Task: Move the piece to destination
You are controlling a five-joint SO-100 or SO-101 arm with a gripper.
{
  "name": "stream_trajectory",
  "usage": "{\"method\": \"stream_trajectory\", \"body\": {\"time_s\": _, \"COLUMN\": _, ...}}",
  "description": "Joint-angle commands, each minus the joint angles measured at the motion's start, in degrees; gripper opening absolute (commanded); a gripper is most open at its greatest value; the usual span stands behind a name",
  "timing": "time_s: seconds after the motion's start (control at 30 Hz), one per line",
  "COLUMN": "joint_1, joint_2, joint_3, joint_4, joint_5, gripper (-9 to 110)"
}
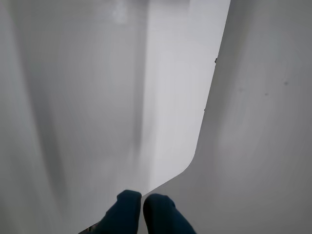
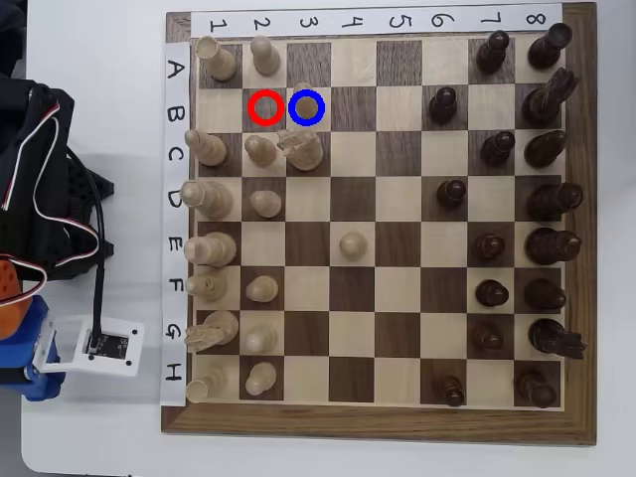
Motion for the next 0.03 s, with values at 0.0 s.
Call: {"method": "stream_trajectory", "body": {"time_s": 0.0, "joint_1": 0.35, "joint_2": 3.34, "joint_3": -0.35, "joint_4": 0.53, "joint_5": 1.32, "gripper": 0}}
